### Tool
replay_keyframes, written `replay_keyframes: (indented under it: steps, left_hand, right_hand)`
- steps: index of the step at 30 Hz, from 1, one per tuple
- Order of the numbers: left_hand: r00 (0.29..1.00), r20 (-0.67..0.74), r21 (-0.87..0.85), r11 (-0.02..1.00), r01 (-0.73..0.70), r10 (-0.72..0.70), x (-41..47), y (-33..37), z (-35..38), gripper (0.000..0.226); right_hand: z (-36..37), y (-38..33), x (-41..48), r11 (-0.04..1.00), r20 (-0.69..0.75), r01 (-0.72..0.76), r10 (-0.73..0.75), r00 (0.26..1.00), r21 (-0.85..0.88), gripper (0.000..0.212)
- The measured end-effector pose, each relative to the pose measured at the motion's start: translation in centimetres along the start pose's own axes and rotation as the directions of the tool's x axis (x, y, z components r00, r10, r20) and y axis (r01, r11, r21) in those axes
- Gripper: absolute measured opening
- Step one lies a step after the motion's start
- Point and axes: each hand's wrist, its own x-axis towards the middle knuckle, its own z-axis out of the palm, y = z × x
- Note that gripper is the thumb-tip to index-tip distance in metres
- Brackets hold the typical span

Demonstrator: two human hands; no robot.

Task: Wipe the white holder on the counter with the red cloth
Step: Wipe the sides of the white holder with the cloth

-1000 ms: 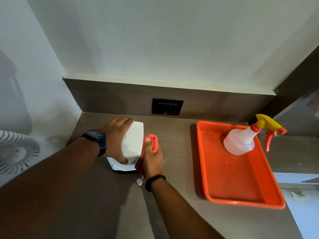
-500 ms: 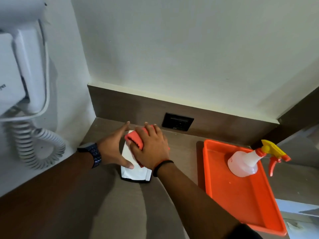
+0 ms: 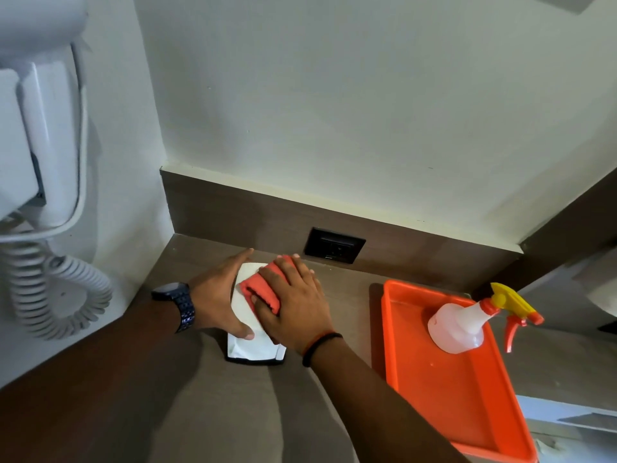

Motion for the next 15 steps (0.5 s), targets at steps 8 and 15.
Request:
replay_keyframes:
  steps: [8,15]
  left_hand:
    - [0.998,-0.06,-0.025,0.999,-0.031,0.029,-0.2,0.4,0.3,0.143]
    - [0.996,-0.039,-0.011,0.997,0.074,-0.075,0.0,0.5,0.7,0.15]
  right_hand:
    - [0.8,-1.7,1.2,1.0,-0.052,0.003,-0.002,0.999,0.019,0.05]
    - [0.6,1.8,0.0,0.997,0.001,-0.045,0.045,0.999,0.061,0.058]
